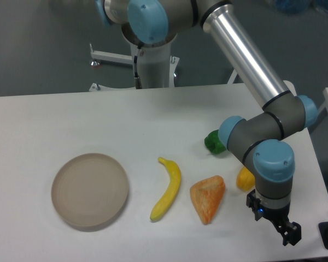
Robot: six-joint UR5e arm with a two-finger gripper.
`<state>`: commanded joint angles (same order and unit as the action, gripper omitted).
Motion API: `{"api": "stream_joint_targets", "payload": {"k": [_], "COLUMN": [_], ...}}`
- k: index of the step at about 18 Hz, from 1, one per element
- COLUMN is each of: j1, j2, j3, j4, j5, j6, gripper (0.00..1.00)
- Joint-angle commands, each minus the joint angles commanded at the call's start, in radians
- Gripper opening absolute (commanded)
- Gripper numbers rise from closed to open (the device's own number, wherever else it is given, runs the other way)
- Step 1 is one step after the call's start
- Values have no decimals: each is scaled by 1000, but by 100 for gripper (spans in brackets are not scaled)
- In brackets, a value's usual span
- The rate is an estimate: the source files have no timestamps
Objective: Pick up the yellow pepper from the table
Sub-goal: 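Lower the open gripper down over the small yellow pepper, then close the gripper around the yellow pepper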
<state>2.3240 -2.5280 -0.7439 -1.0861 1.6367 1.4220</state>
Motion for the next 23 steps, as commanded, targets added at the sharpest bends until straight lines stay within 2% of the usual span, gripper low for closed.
{"api": "stream_joint_targets", "payload": {"k": [3,5,12,16,23], "j1": [0,0,29,43,57], "j2": [15,43,222,268,293], "j3": [-17,-54,-307,-322,-414], "j4": [0,0,-29,-147,-153], "j5": [2,3,2,0,3], "j6": [2,2,2,0,-24], "gripper": [100,100,100,100,100]}}
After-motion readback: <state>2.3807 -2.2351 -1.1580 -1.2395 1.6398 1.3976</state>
